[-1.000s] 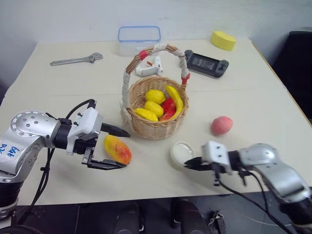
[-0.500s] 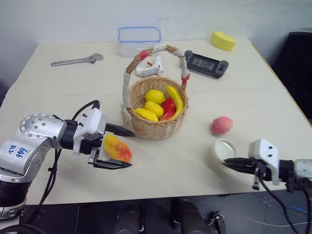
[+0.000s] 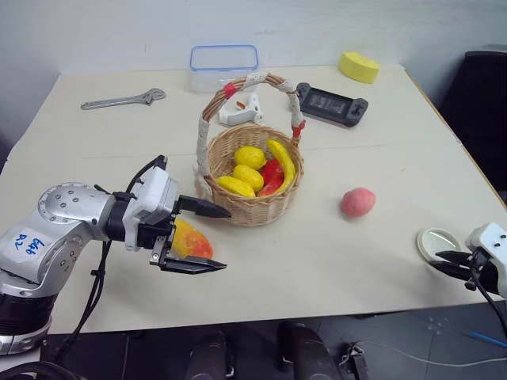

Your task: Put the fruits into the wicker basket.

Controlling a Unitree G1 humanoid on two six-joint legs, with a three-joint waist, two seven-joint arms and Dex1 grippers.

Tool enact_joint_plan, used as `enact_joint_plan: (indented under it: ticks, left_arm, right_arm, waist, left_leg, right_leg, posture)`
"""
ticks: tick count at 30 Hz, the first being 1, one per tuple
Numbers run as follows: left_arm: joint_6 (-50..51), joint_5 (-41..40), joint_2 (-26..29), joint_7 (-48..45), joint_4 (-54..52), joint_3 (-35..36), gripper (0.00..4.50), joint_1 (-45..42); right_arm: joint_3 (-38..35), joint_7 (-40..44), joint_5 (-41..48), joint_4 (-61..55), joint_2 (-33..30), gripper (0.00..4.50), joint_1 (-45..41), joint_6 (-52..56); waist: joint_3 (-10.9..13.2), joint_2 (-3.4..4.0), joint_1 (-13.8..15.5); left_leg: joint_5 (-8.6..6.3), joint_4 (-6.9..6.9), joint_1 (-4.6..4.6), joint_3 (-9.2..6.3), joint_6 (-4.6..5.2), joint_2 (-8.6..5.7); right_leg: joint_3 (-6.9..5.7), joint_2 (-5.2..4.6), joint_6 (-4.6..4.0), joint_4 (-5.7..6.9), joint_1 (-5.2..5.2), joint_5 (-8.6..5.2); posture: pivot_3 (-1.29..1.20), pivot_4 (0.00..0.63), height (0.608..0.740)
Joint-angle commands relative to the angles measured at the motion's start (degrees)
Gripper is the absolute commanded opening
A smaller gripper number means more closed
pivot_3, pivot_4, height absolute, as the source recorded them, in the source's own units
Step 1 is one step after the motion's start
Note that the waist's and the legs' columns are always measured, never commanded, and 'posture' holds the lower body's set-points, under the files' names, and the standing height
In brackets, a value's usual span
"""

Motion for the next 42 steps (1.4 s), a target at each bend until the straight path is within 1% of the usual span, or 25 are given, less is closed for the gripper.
enact_joint_plan:
  ticks: [1, 3, 6, 7, 8, 9, 10, 12, 13, 14, 16, 17, 18, 19, 20, 23, 26, 27, 29, 30, 34, 37, 38, 39, 42]
  left_arm:
    - [0.68, -2.26, -0.45, 3.23, -3.06, 4.64, 4.50, 3.10]
    - [1.47, -3.29, -0.66, 5.28, -4.37, 6.91, 4.50, 5.24]
    - [6.18, -5.74, 0.15, 11.29, -7.82, 13.50, 4.50, 10.95]
    - [8.27, -6.76, 0.65, 13.04, -9.13, 16.51, 4.50, 13.70]
    - [12.55, -7.55, 1.03, 16.86, -10.99, 20.02, 4.50, 17.01]
    - [18.44, -10.12, 1.00, 21.97, -12.49, 23.66, 4.50, 19.69]
    - [22.48, -12.23, 1.03, 25.54, -13.40, 26.24, 4.50, 21.45]
    - [32.80, -21.83, 0.57, 35.91, -13.66, 31.72, 4.50, 23.83]
    - [36.64, -27.42, 0.23, 42.47, -12.39, 33.49, 4.50, 24.58]
    - [38.32, -34.61, 0.66, 50.71, -10.47, 34.27, 4.50, 26.10]
    - [36.36, -47.87, 2.70, 65.24, -7.13, 33.60, 4.50, 30.15]
    - [32.21, -56.45, 4.86, 74.26, -5.53, 31.39, 4.50, 33.17]
    - [28.60, -63.20, 6.77, 81.24, -4.55, 29.40, 4.50, 35.31]
    - [25.72, -68.13, 8.50, 86.18, -4.08, 28.01, 4.50, 36.92]
    - [23.42, -70.72, 8.60, 88.62, -3.75, 25.65, 4.50, 37.41]
    - [17.87, -71.75, 4.00, 93.26, -2.78, 19.81, 4.50, 33.69]
    - [12.73, -71.75, -4.30, 104.65, -1.47, 13.89, 4.50, 26.84]
    - [12.08, -71.75, -6.76, 107.12, -1.40, 12.24, 4.50, 25.35]
    - [12.70, -71.75, -8.81, 110.76, -0.84, 9.08, 4.50, 23.38]
    - [12.77, -71.75, -9.74, 112.78, -0.16, 8.01, 4.50, 22.46]
    - [12.69, -71.75, -15.93, 119.23, 3.93, 6.58, 4.50, 17.79]
    - [14.61, -71.75, -18.06, 121.64, 6.80, 6.67, 4.50, 15.19]
    - [15.30, -71.75, -18.41, 121.95, 7.59, 6.87, 4.10, 14.66]
    - [16.13, -71.75, -18.45, 121.76, 8.38, 7.06, 3.88, 14.20]
    - [18.62, -71.75, -18.28, 120.75, 10.71, 7.63, 2.92, 12.80]
  right_arm:
    - [-2.77, 2.85, 4.99, -2.40, -1.19, 2.58, -1.74, 2.69]
    - [-3.63, 3.85, 7.24, -4.71, -1.50, 3.27, -2.44, 4.55]
    - [-3.96, 6.28, 12.42, -13.13, -1.57, 4.34, -3.67, 6.85]
    - [-4.23, 7.32, 15.55, -16.94, -1.60, 4.47, -4.30, 8.60]
    - [-4.73, 8.93, 20.81, -20.94, -1.74, 4.47, -5.90, 11.08]
    - [-5.00, 10.25, 25.98, -24.37, -1.94, 4.47, -7.75, 13.46]
    - [-5.22, 10.78, 29.36, -26.68, -2.02, 4.47, -8.96, 15.27]
    - [-4.27, 10.99, 35.49, -30.29, -2.49, 4.47, -12.39, 18.82]
    - [-3.34, 10.65, 37.58, -31.80, -2.76, 4.47, -14.02, 20.16]
    - [-2.42, 10.50, 39.09, -32.95, -3.00, 4.47, -15.41, 21.17]
    - [-0.57, 9.82, 40.12, -34.81, -2.94, 4.47, -17.46, 21.89]
    - [0.41, 9.36, 40.43, -35.38, -2.70, 4.47, -18.56, 22.12]
    - [1.15, 8.81, 40.80, -35.80, -2.47, 4.47, -19.46, 22.39]
    - [1.60, 8.28, 41.19, -36.16, -2.34, 4.47, -20.01, 22.66]
    - [2.51, 7.41, 41.51, -36.39, -1.97, 4.47, -21.04, 22.87]
    - [5.05, 4.84, 41.71, -36.83, -0.72, 4.47, -23.71, 23.20]
    - [6.73, 2.39, 40.68, -37.52, 0.35, 4.47, -24.76, 22.99]
    - [7.02, 1.46, 40.60, -37.87, 0.65, 4.47, -24.94, 23.12]
    - [7.13, -0.22, 41.00, -38.82, 1.03, 4.47, -25.15, 23.50]
    - [7.10, -1.17, 41.37, -39.29, 1.19, 4.47, -25.28, 23.74]
    - [6.13, -4.28, 43.49, -40.87, 1.19, 4.47, -25.45, 24.88]
    - [5.22, -5.75, 44.40, -41.41, 0.76, 4.47, -25.14, 25.49]
    - [4.98, -6.00, 44.48, -41.36, 0.57, 4.50, -25.03, 25.58]
    - [4.74, -6.29, 44.55, -41.41, 0.38, 4.50, -24.85, 25.65]
    - [4.11, -6.63, 44.48, -41.54, 0.06, 4.50, -24.25, 25.85]
  waist:
    - [0.00, 0.01, -0.10]
    - [0.01, 0.03, -0.33]
    - [0.01, 0.05, -0.32]
    - [0.02, 0.07, -0.35]
    - [0.03, 0.09, -0.31]
    - [0.05, 0.10, -0.35]
    - [0.06, 0.12, -0.44]
    - [0.08, 0.09, -0.25]
    - [0.08, 0.06, -0.02]
    - [0.08, 0.06, 0.32]
    - [0.07, 0.05, 0.70]
    - [0.07, 0.04, 0.75]
    - [0.07, 0.04, 0.78]
    - [0.07, 0.04, 0.79]
    - [0.09, 0.08, 0.83]
    - [-0.04, 0.34, 0.85]
    - [-0.05, 0.37, 1.03]
    - [-0.05, 0.37, 1.07]
    - [-0.06, 0.33, 1.16]
    - [-0.07, 0.33, 1.19]
    - [-0.07, 0.33, 1.33]
    - [-0.10, 0.27, 1.59]
    - [-0.11, 0.27, 1.61]
    - [-0.11, 0.27, 1.61]
    - [-0.11, 0.26, 1.65]
  left_leg:
    - [0.00, 0.00, 0.00, 0.00, 0.00, 0.00]
    - [-0.01, -0.01, 0.01, 0.00, -0.01, 0.02]
    - [-0.02, -0.01, 0.02, -0.02, -0.03, 0.10]
    - [-0.02, -0.01, 0.02, -0.02, -0.03, 0.10]
    - [-0.03, -0.01, 0.02, -0.03, -0.05, 0.12]
    - [-0.04, -0.01, 0.03, -0.04, -0.07, 0.15]
    - [-0.06, -0.01, 0.02, -0.05, -0.09, 0.18]
    - [-0.07, -0.01, 0.05, -0.13, -0.09, 0.21]
    - [-0.10, 0.00, 0.03, -0.19, -0.13, 0.24]
    - [-0.13, 0.00, 0.04, -0.34, -0.14, 0.25]
    - [-0.19, 0.00, 0.06, -0.57, -0.22, 0.24]
    - [-0.25, 0.00, 0.10, -0.62, -0.26, 0.24]
    - [-0.32, -0.01, 0.11, -0.63, -0.38, 0.25]
    - [-0.38, -0.04, 0.10, -0.69, -0.48, 0.21]
    - [-0.40, -0.06, 0.10, -0.71, -0.52, 0.15]
    - [-0.39, -0.18, 0.11, -0.73, -0.54, -0.07]
    - [-0.33, -0.25, 0.12, -0.76, -0.52, -0.15]
    - [-0.30, -0.27, 0.10, -0.76, -0.50, -0.18]
    - [-0.24, -0.27, 0.10, -0.77, -0.38, -0.21]
    - [-0.13, -0.27, 0.08, -0.76, -0.18, -0.23]
    - [-0.08, -0.25, 0.14, -0.74, -0.10, -0.26]
    - [0.01, -0.24, 0.22, -0.79, -0.06, -0.29]
    - [0.05, -0.24, 0.25, -0.82, -0.04, -0.35]
    - [0.06, -0.24, 0.27, -0.82, -0.02, -0.37]
    - [0.07, -0.24, 0.28, -0.84, 0.00, -0.39]
  right_leg:
    - [0.00, 0.00, 0.00, 0.00, 0.00, 0.00]
    - [0.03, -0.01, 0.00, -0.01, -0.01, 0.00]
    - [0.02, 0.02, -0.01, 0.00, -0.01, -0.01]
    - [0.02, 0.01, -0.01, 0.00, -0.01, -0.01]
    - [0.03, 0.01, -0.02, 0.01, -0.01, -0.01]
    - [0.03, 0.01, -0.03, 0.01, 0.00, -0.01]
    - [0.04, 0.01, -0.03, 0.00, -0.01, -0.02]
    - [0.20, -0.03, -0.06, 0.01, 0.03, -0.04]
    - [0.31, -0.03, -0.08, 0.00, 0.05, -0.05]
    - [0.37, -0.09, -0.09, -0.04, 0.14, -0.05]
    - [0.37, -0.30, -0.10, -0.15, 0.30, -0.05]
    - [0.33, -0.40, -0.14, -0.15, 0.35, -0.08]
    - [0.25, -0.54, -0.19, -0.15, 0.35, -0.10]
    - [0.16, -0.68, -0.25, -0.12, 0.35, -0.14]
    - [0.13, -0.76, -0.28, -0.11, 0.34, -0.15]
    - [0.07, -0.93, -0.32, -0.17, 0.37, -0.18]
    - [-0.04, -0.93, -0.31, -0.23, 0.44, -0.17]
    - [-0.07, -0.92, -0.29, -0.24, 0.44, -0.16]
    - [-0.09, -0.89, -0.24, -0.24, 0.47, -0.13]
    - [-0.11, -0.86, -0.23, -0.27, 0.48, -0.13]
    - [-0.12, -0.80, -0.17, -0.27, 0.58, -0.10]
    - [-0.14, -0.79, -0.10, -0.25, 0.71, -0.06]
    - [-0.15, -0.78, -0.09, -0.24, 0.75, -0.05]
    - [-0.15, -0.79, -0.07, -0.24, 0.78, -0.04]
    - [-0.16, -0.80, -0.07, -0.25, 0.80, -0.03]
  posture:
    - [0.00, 0.150, 0.740]
    - [0.00, 0.150, 0.740]
    - [0.00, 0.150, 0.740]
    - [0.00, 0.150, 0.740]
    - [0.00, 0.150, 0.740]
    - [0.00, 0.150, 0.740]
    - [0.00, 0.150, 0.740]
    - [0.00, 0.150, 0.740]
    - [0.00, 0.150, 0.740]
    - [0.00, 0.150, 0.740]
    - [0.00, 0.150, 0.740]
    - [0.00, 0.150, 0.740]
    - [0.00, 0.150, 0.740]
    - [0.00, 0.150, 0.740]
    - [0.00, 0.150, 0.740]
    - [0.00, 0.150, 0.740]
    - [0.00, 0.150, 0.740]
    - [0.00, 0.150, 0.740]
    - [0.00, 0.150, 0.740]
    - [0.00, 0.150, 0.740]
    - [0.00, 0.150, 0.740]
    - [0.00, 0.150, 0.740]
    - [0.00, 0.150, 0.740]
    - [0.00, 0.150, 0.740]
    - [0.00, 0.150, 0.740]
